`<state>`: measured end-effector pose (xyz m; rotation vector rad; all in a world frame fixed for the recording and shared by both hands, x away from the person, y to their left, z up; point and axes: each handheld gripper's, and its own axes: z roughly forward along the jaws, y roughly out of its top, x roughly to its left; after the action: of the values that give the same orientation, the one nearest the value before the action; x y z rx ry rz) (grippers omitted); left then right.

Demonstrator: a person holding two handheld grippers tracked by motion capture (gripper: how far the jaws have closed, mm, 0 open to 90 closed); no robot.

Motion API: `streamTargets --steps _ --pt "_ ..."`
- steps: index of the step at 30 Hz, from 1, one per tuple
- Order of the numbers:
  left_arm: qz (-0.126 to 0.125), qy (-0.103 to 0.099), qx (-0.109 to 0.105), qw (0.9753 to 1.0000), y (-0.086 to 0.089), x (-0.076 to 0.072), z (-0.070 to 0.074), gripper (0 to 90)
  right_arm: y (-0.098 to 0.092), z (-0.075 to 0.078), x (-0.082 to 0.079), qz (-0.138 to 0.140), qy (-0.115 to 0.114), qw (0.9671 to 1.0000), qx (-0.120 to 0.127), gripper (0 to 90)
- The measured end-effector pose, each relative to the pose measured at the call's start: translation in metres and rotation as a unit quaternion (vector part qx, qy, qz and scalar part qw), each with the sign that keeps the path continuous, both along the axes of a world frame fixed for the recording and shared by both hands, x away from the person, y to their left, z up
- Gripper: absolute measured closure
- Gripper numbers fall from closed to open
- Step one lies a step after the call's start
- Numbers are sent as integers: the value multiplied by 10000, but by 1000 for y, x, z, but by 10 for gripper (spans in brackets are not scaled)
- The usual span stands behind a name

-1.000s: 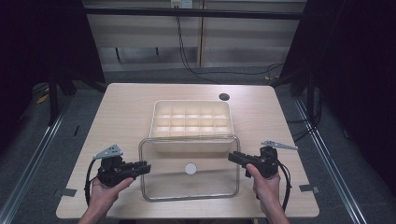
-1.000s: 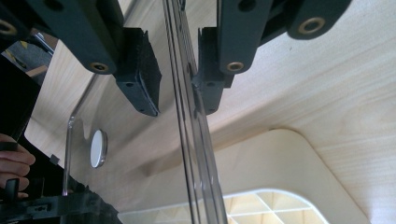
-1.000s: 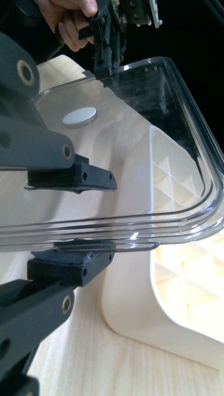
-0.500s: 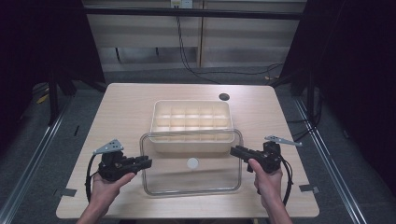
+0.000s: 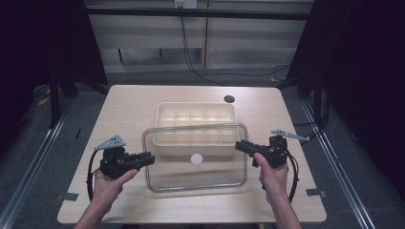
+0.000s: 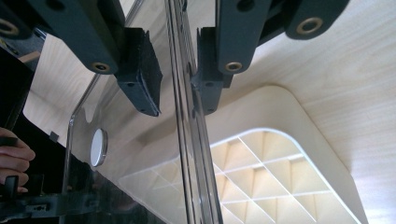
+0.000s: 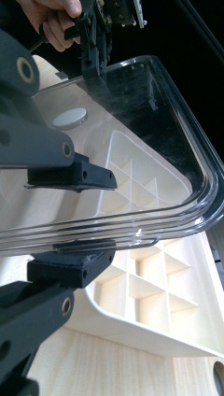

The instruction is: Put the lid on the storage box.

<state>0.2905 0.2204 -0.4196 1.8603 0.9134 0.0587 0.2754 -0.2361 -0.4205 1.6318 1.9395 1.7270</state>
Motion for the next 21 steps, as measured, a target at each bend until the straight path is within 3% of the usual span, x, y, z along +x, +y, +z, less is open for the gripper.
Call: streamTargets --steps 21 --pt "128 -153 24 9998 0 24 23 706 2 15 29 -54 -41 9999 81 632"
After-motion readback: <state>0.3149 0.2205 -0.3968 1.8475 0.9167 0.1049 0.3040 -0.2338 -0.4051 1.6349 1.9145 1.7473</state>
